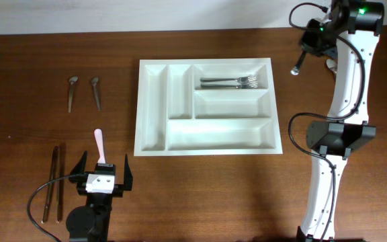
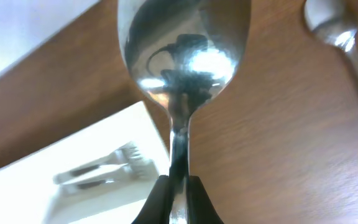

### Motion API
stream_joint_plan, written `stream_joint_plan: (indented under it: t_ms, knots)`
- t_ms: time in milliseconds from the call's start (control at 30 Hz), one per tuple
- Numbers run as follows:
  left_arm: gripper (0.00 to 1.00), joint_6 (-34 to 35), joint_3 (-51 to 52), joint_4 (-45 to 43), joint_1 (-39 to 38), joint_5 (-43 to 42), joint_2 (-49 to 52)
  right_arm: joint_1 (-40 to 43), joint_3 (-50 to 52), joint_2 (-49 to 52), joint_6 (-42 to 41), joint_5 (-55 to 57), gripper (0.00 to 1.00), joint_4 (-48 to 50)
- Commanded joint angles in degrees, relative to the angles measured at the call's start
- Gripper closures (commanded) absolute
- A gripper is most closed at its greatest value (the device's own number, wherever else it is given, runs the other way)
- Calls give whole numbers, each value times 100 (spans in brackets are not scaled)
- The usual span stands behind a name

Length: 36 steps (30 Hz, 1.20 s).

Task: Pack container
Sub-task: 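Lift the spoon and carry it left over the tray, then lower the spoon into the middle right compartment and release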

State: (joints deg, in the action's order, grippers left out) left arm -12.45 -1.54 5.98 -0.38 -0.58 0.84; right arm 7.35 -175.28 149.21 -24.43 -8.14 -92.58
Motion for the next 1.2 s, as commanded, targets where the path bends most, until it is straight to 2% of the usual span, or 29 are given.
stream_joint_plan:
  t_ms: [0, 167, 567, 700, 867, 1167]
  knots:
    - [1, -7, 44, -15, 28, 42, -48, -122, -131, -46, -1419, -142, 96, -92]
    - [1, -7, 44, -15, 28, 42, -48, -247, -131, -46, -3250, -249, 96, -474]
    - [1, -7, 44, -15, 28, 42, -48, -914, -109, -39, -5552, -396, 96, -474]
    - [1, -7, 44, -15, 28, 42, -48, -1279, -35, -33, -5984, 341, 96, -474]
    - [1, -7, 44, -15, 28, 42, -48, -1585, 131, -33, -6083, 807, 96, -474]
    - [1, -7, 44, -15, 28, 42, -48, -1652, 566, -33, -6551, 713, 96, -476]
